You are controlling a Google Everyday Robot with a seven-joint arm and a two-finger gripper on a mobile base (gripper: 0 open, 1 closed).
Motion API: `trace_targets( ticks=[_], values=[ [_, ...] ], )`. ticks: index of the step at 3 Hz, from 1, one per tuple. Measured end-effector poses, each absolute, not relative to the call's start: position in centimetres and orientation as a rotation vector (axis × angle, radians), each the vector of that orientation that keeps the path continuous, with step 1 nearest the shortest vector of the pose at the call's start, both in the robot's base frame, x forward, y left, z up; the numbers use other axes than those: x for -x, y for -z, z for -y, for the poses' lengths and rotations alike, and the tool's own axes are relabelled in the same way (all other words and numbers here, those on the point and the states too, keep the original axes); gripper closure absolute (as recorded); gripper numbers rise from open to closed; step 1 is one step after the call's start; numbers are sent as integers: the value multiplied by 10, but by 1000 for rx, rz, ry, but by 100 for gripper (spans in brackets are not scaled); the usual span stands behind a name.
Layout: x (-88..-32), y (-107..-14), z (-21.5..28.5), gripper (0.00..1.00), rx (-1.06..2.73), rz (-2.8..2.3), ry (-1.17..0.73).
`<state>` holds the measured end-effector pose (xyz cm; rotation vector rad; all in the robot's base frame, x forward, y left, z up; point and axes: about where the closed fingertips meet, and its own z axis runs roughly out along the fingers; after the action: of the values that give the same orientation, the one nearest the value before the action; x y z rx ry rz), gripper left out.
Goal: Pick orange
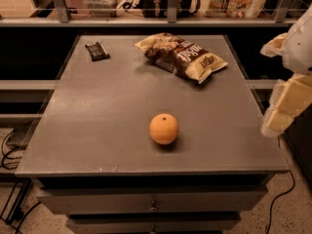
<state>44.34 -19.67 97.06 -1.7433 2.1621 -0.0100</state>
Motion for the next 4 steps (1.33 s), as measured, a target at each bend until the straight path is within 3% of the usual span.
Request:
trace_targets(
  ticks=[2, 4],
  values=[
    [-465, -947, 125, 0, 1755, -1974, -164],
    [-469, -945, 121, 0, 1750, -1986, -185]
  ],
)
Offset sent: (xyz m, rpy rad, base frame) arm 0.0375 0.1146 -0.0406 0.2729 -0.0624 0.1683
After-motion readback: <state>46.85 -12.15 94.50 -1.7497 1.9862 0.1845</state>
